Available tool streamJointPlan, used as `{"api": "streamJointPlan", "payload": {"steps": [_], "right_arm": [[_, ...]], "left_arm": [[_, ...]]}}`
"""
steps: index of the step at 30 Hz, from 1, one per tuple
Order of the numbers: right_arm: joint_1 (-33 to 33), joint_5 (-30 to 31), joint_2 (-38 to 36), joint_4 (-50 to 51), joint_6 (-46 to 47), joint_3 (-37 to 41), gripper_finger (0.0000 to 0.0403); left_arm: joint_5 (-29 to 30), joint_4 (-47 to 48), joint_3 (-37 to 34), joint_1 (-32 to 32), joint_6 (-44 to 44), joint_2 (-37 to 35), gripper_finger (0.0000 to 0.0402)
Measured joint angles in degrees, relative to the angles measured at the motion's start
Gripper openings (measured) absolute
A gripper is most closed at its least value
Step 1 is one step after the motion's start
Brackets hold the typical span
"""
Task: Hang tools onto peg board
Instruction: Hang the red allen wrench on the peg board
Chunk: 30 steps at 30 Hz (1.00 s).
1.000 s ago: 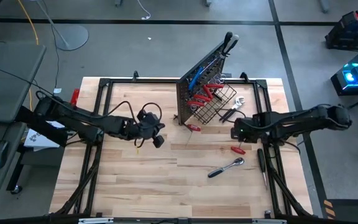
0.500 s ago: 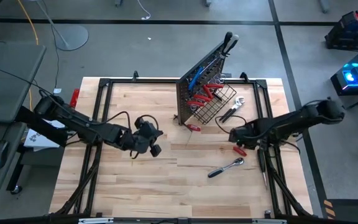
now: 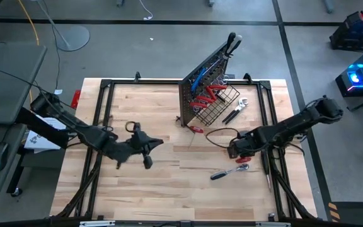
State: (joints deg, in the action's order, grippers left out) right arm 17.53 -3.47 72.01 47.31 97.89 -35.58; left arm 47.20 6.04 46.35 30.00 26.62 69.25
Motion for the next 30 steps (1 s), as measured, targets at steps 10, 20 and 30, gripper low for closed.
{"api": "streamJointPlan", "payload": {"steps": [10,20,30], "right_arm": [[7.63,17.73,-0.02,6.87,-24.77,-17.36,0.0001],[13.35,44.40,-0.07,5.91,-58.57,-41.85,0.0000],[13.99,52.87,-0.09,-10.88,-94.65,-52.39,0.0000]], "left_arm": [[-7.56,-6.25,5.88,-3.04,-17.47,-2.38,0.0003],[-7.67,-11.80,28.15,-7.92,-15.77,13.46,0.0115],[-16.70,-26.43,40.28,-13.30,-2.08,20.19,0.0218]]}}
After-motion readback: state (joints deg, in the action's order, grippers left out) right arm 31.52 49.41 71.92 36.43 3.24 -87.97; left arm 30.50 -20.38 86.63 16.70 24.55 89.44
